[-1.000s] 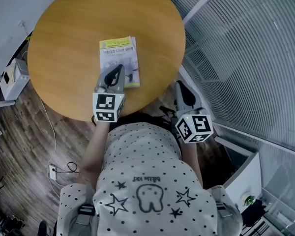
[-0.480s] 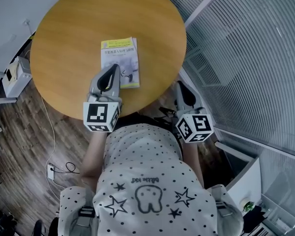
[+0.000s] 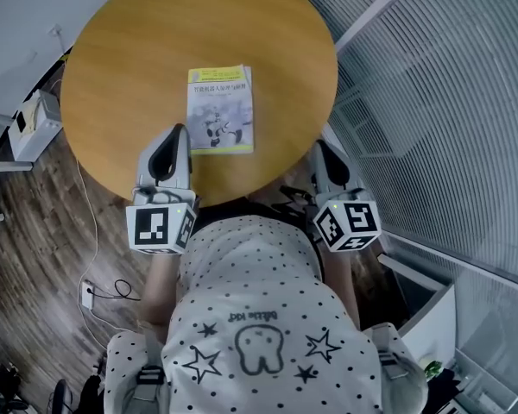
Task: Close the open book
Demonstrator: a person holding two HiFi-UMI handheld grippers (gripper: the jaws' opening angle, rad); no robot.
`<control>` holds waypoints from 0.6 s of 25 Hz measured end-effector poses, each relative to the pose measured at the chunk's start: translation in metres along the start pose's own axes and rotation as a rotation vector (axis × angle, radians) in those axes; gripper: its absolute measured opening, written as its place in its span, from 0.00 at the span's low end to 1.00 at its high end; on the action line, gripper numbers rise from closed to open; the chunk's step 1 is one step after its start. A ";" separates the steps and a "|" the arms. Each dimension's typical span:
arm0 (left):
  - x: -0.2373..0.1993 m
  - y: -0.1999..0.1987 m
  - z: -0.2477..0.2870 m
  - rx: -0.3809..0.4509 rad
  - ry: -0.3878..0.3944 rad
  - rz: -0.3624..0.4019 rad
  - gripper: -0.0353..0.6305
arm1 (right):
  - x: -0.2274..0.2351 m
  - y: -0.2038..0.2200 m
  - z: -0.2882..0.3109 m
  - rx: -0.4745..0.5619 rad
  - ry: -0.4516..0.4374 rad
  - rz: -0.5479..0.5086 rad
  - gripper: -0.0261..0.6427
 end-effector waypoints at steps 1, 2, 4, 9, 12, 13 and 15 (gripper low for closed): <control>-0.003 -0.003 -0.004 0.003 -0.009 0.003 0.07 | -0.003 -0.002 0.002 0.005 -0.006 -0.001 0.05; -0.006 -0.006 -0.007 0.004 -0.017 0.004 0.07 | -0.006 -0.004 0.003 0.009 -0.010 -0.002 0.05; -0.009 -0.010 -0.014 0.002 -0.031 0.002 0.07 | -0.011 -0.007 0.005 0.017 -0.017 -0.003 0.05; -0.014 -0.011 -0.030 -0.012 -0.046 0.003 0.07 | -0.018 -0.014 0.002 0.032 -0.024 -0.010 0.05; -0.016 -0.012 -0.039 -0.017 -0.056 0.001 0.07 | -0.018 -0.016 0.000 0.037 -0.017 -0.013 0.05; -0.016 -0.012 -0.042 -0.018 -0.059 -0.001 0.07 | -0.017 -0.016 -0.001 0.039 -0.014 -0.013 0.05; -0.016 -0.011 -0.047 -0.020 -0.062 -0.006 0.07 | -0.017 -0.018 -0.004 0.043 -0.008 -0.016 0.05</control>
Point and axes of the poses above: the fingertips, and each gripper's own axes: z forward along the fingers, x to its right, y out of its underside, the point moved 1 cm from there along -z, backward along the fingers, and after that the axes turned 14 degrees about x, right-handed, at the moved point
